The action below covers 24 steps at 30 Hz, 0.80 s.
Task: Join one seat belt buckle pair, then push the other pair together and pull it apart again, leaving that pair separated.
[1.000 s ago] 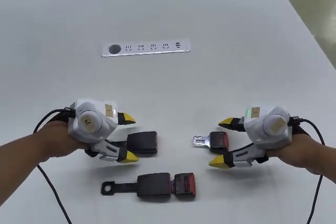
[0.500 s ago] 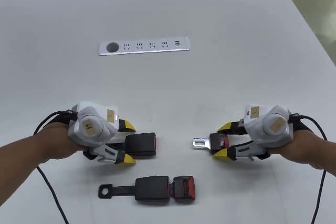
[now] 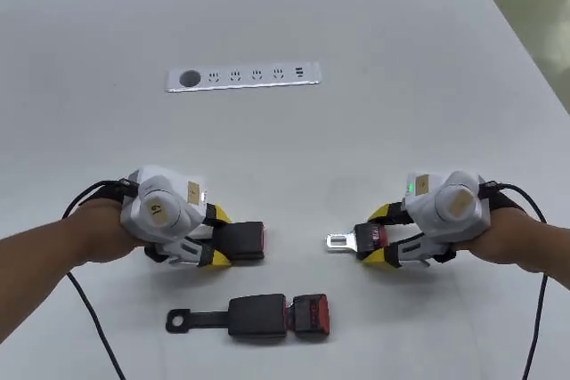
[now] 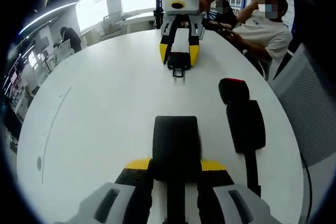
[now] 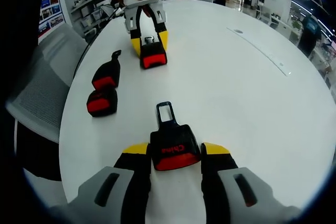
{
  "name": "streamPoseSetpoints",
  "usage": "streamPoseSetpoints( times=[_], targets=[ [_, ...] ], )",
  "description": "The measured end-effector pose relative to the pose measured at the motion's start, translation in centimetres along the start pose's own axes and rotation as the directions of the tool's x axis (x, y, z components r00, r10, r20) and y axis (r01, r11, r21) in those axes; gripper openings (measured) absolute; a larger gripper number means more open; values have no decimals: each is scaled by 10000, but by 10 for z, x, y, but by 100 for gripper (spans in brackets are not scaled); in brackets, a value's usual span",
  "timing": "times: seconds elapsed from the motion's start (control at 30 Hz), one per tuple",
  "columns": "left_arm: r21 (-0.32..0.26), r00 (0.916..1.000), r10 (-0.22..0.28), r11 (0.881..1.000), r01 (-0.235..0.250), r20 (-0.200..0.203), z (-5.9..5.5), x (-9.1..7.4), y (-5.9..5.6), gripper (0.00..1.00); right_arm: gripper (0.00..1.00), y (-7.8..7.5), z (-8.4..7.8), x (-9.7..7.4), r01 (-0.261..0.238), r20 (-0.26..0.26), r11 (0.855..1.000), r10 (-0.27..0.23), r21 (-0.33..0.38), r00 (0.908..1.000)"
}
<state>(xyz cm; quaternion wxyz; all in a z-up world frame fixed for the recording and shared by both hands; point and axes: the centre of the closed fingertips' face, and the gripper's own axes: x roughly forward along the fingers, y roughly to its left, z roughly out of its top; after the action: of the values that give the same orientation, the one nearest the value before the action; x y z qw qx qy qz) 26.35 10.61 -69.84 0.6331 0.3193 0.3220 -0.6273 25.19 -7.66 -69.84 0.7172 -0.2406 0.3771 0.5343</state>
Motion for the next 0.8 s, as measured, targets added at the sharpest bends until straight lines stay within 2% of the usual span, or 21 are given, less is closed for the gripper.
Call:
streamPoseSetpoints(
  times=[0.27, 0.5, 0.8],
  targets=[
    [-142, 9999, -90, 9999, 88, -143, 3, 0, -2, 33, 35, 3, 3, 1, 47, -118, 10000, -48, -66, 9999],
    [-221, 9993, -185, 9996, 178, -312, 5, -2, -1, 33, 35, 7, 18, 7, -6, -47, 9998, 5, -185, 10000],
    [-330, 9993, -205, 9993, 195, -311, 7, -7, -3, 33, 35, 8, 34, 18, -200, 103, 9992, 203, -355, 9997]
  ],
)
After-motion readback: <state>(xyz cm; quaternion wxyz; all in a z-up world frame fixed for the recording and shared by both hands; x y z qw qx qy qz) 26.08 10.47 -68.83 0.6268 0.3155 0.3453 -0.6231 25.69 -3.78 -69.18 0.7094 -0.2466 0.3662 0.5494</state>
